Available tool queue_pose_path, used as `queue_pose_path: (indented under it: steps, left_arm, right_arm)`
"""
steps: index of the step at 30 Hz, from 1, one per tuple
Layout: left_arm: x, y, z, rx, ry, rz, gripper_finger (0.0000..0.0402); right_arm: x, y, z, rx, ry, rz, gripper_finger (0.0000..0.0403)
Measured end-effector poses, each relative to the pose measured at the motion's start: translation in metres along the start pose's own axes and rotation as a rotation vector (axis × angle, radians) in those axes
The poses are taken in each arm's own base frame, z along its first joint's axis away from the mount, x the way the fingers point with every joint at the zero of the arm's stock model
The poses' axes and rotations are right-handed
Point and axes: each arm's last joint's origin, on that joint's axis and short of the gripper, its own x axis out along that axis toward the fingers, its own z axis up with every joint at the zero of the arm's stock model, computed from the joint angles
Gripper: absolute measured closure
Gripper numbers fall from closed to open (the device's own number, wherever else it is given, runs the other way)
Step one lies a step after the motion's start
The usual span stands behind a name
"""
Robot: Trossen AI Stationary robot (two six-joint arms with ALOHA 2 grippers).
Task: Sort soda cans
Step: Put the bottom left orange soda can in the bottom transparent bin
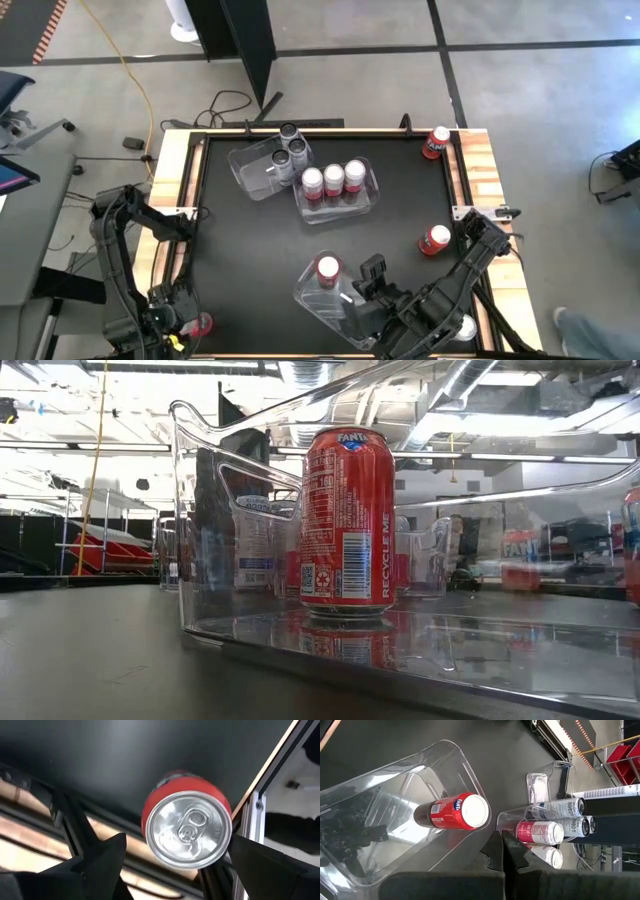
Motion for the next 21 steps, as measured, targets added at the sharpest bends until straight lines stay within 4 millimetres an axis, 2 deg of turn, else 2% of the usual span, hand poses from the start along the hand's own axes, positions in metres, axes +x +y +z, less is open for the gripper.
queue_pose_path:
  steps: [3, 10, 16, 21]
  left_arm:
    - [0.003, 0.000, -0.001, -0.007, -0.029, -0.011, 0.0060]
    - [0.032, -0.001, -0.004, -0.038, -0.014, -0.042, 0.0060]
    - [0.045, 0.004, -0.002, -0.034, -0.066, -0.027, 0.0060]
    - [0.063, 0.006, -0.003, -0.038, -0.072, -0.053, 0.0060]
  right_arm:
    - [0.000, 0.000, 0.000, 0.004, 0.000, 0.000, 0.0399]
    - [0.000, 0.000, 0.000, 0.005, 0.000, 0.000, 0.0399]
    - [0.000, 0.001, 0.000, 0.015, 0.003, 0.018, 0.0399]
    - [0.000, 0.000, 0.000, 0.015, 0.003, 0.019, 0.0399]
